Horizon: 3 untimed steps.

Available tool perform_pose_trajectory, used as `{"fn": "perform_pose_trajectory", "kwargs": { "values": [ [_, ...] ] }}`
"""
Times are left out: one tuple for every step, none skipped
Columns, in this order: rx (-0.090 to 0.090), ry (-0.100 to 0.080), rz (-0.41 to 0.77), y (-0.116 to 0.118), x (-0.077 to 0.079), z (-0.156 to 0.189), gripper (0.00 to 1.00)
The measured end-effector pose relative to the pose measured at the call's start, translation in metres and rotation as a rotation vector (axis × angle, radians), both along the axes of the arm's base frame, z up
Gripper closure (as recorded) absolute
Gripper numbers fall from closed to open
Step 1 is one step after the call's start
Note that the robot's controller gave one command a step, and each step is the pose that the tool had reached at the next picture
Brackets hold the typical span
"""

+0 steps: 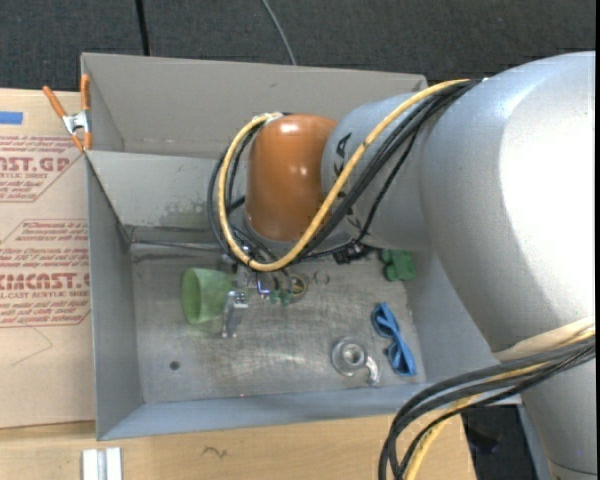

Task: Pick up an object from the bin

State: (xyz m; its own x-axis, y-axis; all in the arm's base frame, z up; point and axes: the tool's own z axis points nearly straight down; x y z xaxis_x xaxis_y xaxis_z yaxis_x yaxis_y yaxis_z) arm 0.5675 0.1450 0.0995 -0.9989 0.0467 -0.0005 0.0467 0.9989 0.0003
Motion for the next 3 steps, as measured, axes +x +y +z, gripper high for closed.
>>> {"fn": "perform_pose_trajectory", "kwargs": {
  "values": [
    [0.0, -0.009, 0.082, 0.014, -0.005, -0.027, 0.0],
    [0.002, -0.011, 0.427, 0.026, -0.024, -0.027, 0.0],
    [0.002, -0.011, 0.425, 0.026, -0.023, -0.025, 1.0]
  ]
}}
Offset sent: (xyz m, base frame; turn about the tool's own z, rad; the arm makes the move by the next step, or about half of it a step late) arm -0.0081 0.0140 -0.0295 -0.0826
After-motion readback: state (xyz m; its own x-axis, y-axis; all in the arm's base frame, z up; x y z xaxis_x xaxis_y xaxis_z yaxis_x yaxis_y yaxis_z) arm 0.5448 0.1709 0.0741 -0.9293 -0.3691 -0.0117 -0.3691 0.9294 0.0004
